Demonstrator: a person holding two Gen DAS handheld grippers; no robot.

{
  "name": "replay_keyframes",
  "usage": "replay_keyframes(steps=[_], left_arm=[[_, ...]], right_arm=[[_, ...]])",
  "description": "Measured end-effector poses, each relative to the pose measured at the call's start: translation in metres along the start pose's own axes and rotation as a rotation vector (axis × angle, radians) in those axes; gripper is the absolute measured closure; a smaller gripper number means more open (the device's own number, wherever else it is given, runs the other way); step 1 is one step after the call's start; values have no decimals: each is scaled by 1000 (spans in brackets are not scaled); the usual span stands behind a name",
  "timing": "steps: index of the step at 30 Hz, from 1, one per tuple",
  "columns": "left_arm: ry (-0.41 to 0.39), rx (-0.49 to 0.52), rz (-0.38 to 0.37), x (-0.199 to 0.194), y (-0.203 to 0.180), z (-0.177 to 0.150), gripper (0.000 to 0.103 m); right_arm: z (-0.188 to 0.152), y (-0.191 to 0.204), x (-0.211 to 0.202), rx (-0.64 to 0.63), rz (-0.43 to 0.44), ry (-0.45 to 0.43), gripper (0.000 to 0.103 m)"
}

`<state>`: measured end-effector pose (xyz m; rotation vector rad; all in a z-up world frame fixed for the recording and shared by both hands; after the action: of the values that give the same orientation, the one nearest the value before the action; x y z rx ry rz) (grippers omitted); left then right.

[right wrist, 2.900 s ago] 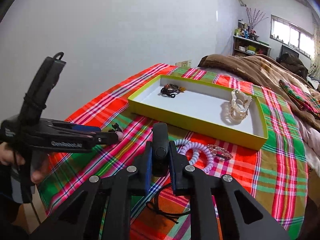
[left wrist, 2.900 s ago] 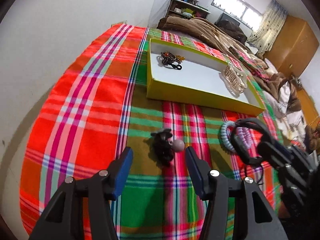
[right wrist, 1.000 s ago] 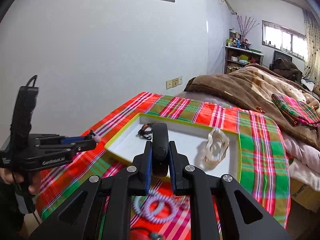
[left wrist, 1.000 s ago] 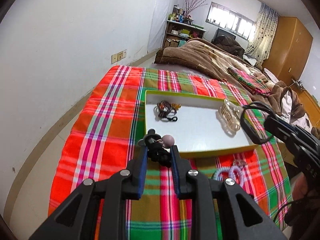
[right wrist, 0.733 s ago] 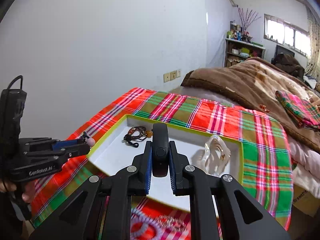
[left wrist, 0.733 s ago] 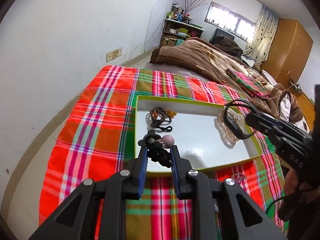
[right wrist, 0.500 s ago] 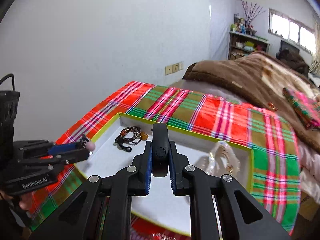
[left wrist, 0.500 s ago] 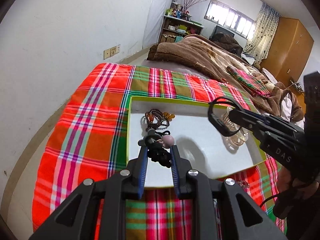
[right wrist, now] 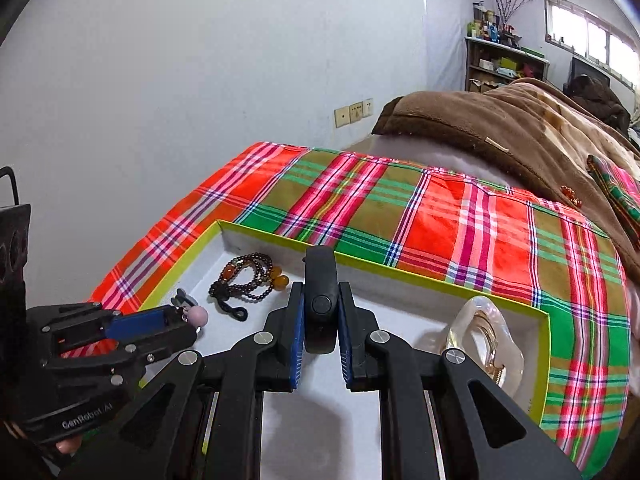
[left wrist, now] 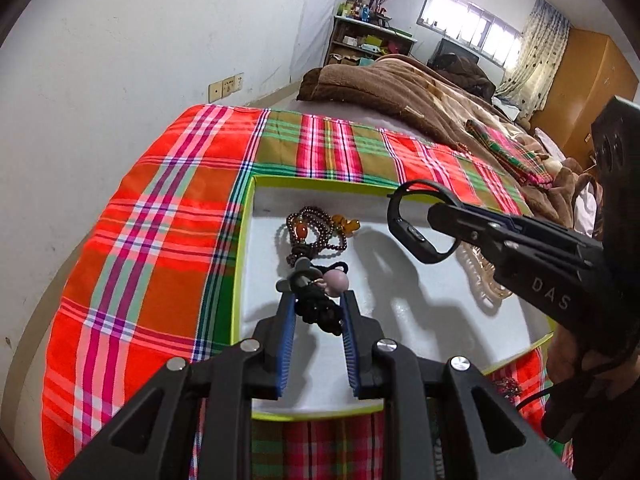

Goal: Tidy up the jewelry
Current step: 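Carry the watch band and hair tie over the white box lid, then open the left tool to drop the hair tie while the right tool releases the watch band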

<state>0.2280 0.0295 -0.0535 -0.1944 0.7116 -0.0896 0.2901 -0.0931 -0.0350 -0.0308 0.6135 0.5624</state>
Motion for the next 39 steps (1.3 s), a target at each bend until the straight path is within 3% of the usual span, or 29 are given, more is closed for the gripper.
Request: replay_keyframes(steps=[25,34,37,39], left_arm=[[26,-14,25,11,3,-3,77],[28,-14,13,12,0,-2,66],[23,-10,14,11,-1,-2,63],[16,3,24,10,-2,-1,58]], right_arm=[[-3,-3,12,-19,-24,27,88],[-3,-5,11,-1,-23,23,85],[-2,-5,10,12,-17,20,75],[-1,-5,8,11,-14,15,63]])
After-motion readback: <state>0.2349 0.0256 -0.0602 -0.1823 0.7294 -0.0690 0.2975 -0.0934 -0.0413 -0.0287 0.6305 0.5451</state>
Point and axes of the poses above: each gripper's, at about its wrist camera, not at the fingertips, and x roughly the way its jaws point, y to its left, z to its top, the point moved 6 cm from there along x, roughly the way its jaws point, and after that the axes turned 11 degrees about -y, right-handed, at the moved point
